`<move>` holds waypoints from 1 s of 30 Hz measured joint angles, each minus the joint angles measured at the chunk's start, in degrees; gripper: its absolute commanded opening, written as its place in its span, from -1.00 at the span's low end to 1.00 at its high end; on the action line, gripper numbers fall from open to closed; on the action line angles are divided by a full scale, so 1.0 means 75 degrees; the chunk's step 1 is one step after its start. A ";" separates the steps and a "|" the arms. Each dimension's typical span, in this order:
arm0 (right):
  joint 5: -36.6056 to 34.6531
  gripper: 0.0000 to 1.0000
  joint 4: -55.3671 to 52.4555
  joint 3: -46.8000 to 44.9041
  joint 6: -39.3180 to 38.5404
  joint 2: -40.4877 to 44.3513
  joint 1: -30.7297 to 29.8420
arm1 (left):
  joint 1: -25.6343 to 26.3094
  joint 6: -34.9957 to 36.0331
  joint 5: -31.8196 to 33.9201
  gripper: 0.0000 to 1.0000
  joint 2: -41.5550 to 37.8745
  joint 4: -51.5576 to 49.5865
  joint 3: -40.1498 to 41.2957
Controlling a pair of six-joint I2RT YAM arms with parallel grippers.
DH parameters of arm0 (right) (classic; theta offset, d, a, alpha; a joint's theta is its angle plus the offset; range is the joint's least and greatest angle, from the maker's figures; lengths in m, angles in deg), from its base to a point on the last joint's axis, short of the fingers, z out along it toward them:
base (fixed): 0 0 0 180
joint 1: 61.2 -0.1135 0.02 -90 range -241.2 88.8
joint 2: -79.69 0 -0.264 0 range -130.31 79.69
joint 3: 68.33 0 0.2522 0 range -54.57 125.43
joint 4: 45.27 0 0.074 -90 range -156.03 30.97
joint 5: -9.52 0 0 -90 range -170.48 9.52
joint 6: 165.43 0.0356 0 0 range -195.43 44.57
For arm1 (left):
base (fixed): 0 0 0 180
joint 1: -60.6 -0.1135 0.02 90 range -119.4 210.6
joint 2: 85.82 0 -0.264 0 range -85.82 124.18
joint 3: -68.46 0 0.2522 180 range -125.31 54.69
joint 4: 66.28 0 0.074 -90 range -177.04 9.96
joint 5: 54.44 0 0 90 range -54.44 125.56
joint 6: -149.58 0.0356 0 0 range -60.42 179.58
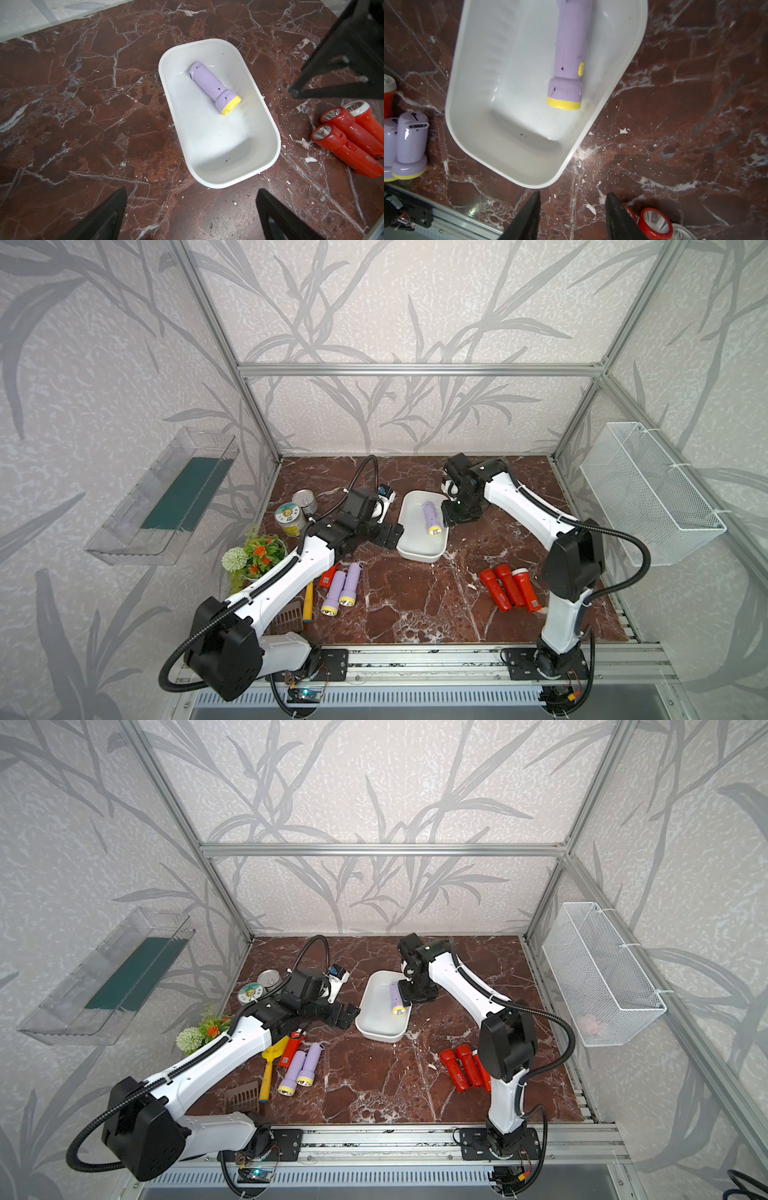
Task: Put the flashlights into the storage boxes
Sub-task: Pick up the flashlight from the center of the board.
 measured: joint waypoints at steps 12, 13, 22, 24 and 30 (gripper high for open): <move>0.0064 0.05 0.0842 -0.3649 0.0242 0.2119 0.0000 | 0.0592 -0.0286 -0.0140 0.99 0.0988 0.0087 -0.1070; 0.0067 0.05 0.0889 -0.3783 0.0268 0.2250 0.0000 | 0.0612 -0.0329 -0.0172 0.99 0.1040 0.0114 -0.1099; 0.0061 0.05 0.1218 -0.5074 0.0565 0.3095 0.0000 | 0.0842 -0.0527 -0.0536 0.98 0.1460 0.0111 -0.1553; 0.0061 0.05 0.1262 -0.5339 0.0682 0.3287 0.0000 | 0.0947 -0.0536 -0.0670 0.99 0.1501 0.0114 -0.1673; 0.0041 0.07 0.1282 -0.5884 0.0976 0.3815 0.0000 | 0.1119 -0.0527 -0.1142 0.99 0.1495 0.0102 -0.1696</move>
